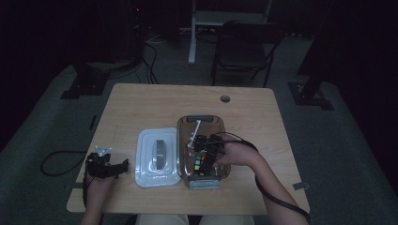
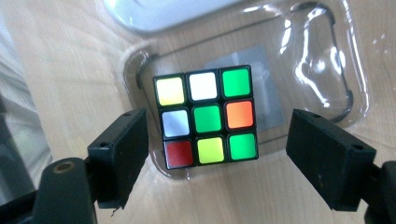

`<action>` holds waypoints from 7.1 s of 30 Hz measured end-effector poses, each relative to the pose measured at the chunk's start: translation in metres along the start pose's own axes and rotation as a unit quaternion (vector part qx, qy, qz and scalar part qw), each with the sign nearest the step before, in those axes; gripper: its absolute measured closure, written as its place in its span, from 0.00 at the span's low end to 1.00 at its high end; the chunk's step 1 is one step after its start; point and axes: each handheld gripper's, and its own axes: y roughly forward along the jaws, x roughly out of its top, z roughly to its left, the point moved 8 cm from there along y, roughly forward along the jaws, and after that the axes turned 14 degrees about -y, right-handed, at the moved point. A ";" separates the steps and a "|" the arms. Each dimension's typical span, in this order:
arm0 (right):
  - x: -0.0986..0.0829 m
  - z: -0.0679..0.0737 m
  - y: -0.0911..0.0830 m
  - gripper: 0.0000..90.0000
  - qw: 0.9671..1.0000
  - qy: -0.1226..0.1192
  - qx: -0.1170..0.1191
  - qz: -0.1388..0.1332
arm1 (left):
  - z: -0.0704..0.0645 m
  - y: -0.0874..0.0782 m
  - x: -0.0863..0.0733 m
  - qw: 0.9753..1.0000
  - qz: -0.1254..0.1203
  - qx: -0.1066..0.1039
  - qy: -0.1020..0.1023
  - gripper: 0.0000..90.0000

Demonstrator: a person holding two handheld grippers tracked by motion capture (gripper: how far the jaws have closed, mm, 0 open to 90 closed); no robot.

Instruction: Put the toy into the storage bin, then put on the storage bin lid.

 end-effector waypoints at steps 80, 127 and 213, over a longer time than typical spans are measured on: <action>-0.188 -0.016 0.023 0.13 0.849 0.336 -0.301 -0.275 | -0.003 0.000 -0.001 1.000 0.003 -0.011 0.012 0.02; -0.198 -0.014 0.055 0.13 0.869 0.362 -0.256 -0.219 | -0.033 -0.022 0.003 0.998 0.015 -0.058 0.024 0.03; -0.179 -0.007 0.052 0.13 0.871 0.354 -0.232 -0.250 | -0.130 -0.016 0.018 0.978 0.002 -0.198 0.061 0.79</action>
